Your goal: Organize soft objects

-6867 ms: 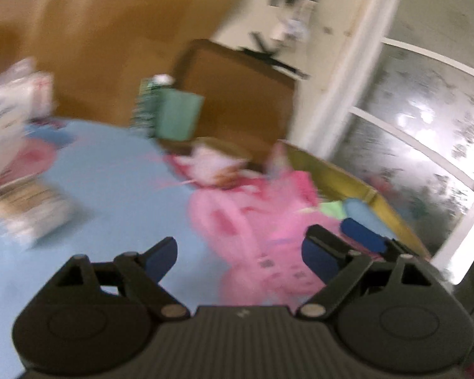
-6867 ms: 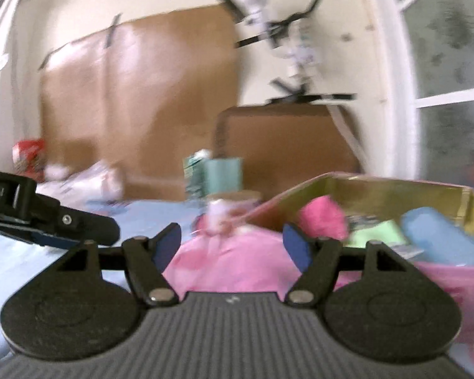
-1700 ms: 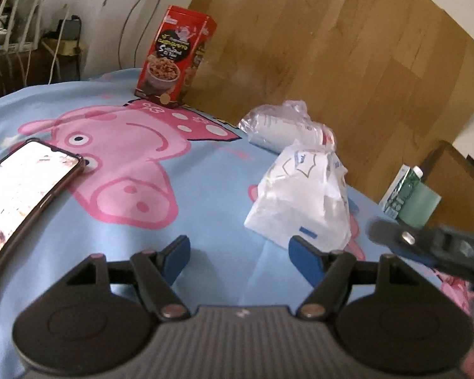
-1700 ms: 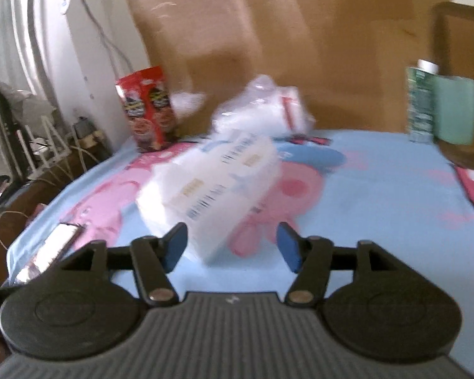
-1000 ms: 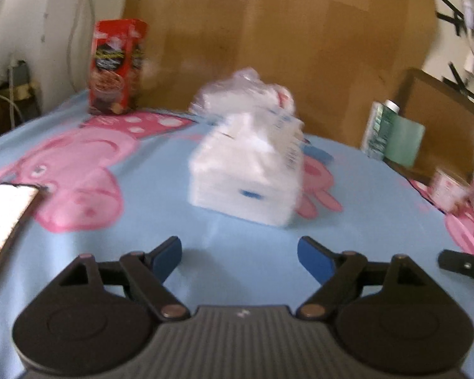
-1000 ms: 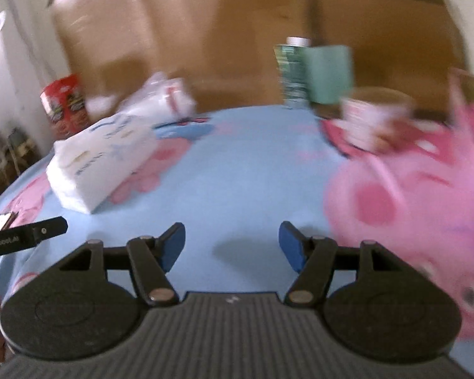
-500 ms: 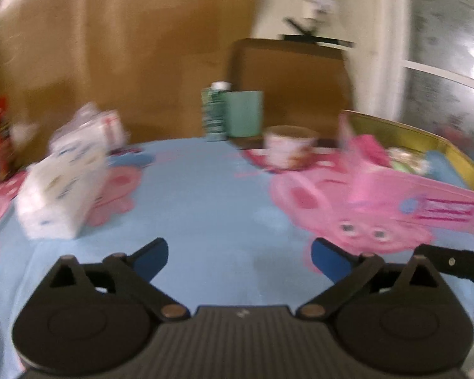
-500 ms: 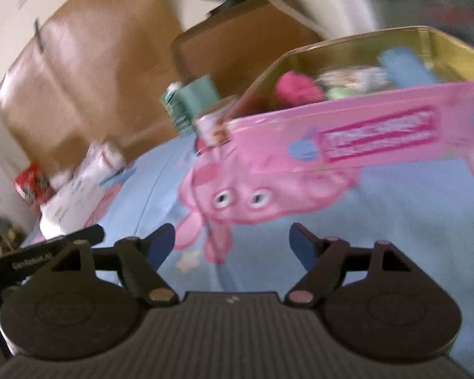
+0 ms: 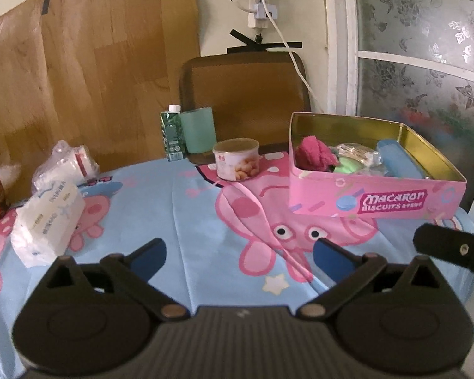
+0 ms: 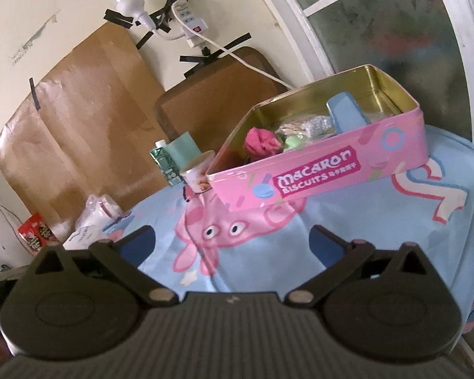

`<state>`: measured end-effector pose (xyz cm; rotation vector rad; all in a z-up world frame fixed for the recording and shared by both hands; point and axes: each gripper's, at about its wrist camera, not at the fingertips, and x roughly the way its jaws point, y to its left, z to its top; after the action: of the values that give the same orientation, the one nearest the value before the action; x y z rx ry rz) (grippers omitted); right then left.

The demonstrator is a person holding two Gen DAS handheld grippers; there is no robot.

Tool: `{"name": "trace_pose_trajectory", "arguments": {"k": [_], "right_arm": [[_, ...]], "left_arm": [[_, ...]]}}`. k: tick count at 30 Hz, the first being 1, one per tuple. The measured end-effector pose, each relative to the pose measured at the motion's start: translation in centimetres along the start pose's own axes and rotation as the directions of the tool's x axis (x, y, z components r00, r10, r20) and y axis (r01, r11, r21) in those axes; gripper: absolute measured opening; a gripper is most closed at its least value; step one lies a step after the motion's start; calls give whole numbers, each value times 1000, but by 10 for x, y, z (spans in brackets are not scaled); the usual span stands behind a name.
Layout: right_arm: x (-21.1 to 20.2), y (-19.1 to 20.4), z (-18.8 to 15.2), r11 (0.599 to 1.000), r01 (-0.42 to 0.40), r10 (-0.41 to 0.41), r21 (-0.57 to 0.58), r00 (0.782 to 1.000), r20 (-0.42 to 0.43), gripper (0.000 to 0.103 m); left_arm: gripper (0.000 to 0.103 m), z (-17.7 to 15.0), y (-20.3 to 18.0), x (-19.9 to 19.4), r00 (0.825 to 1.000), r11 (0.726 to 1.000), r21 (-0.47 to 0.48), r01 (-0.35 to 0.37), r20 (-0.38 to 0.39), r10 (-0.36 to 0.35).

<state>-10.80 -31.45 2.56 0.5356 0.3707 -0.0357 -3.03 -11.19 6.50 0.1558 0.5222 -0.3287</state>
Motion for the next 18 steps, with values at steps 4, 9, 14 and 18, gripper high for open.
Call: {"name": "trace_pose_trajectory", "arguments": {"k": [4, 9, 14, 18], "right_arm": [[-1, 6, 0, 1000, -9, 9, 9, 1000, -13, 103], [-2, 14, -5, 1000, -13, 13, -15, 1000, 0, 103], [-5, 21, -9, 999, 11, -9, -46, 998, 54, 103], [-4, 24, -12, 998, 17, -13, -63, 998, 62, 103]], "left_arm": [[103, 3, -1, -6, 999, 1000, 11, -25, 28, 24], [103, 0, -4, -7, 999, 998, 45, -37, 39, 35], [103, -5, -1, -3, 999, 999, 39, -31, 16, 30], [103, -8, -2, 0, 997, 996, 55, -74, 11, 73]]}}
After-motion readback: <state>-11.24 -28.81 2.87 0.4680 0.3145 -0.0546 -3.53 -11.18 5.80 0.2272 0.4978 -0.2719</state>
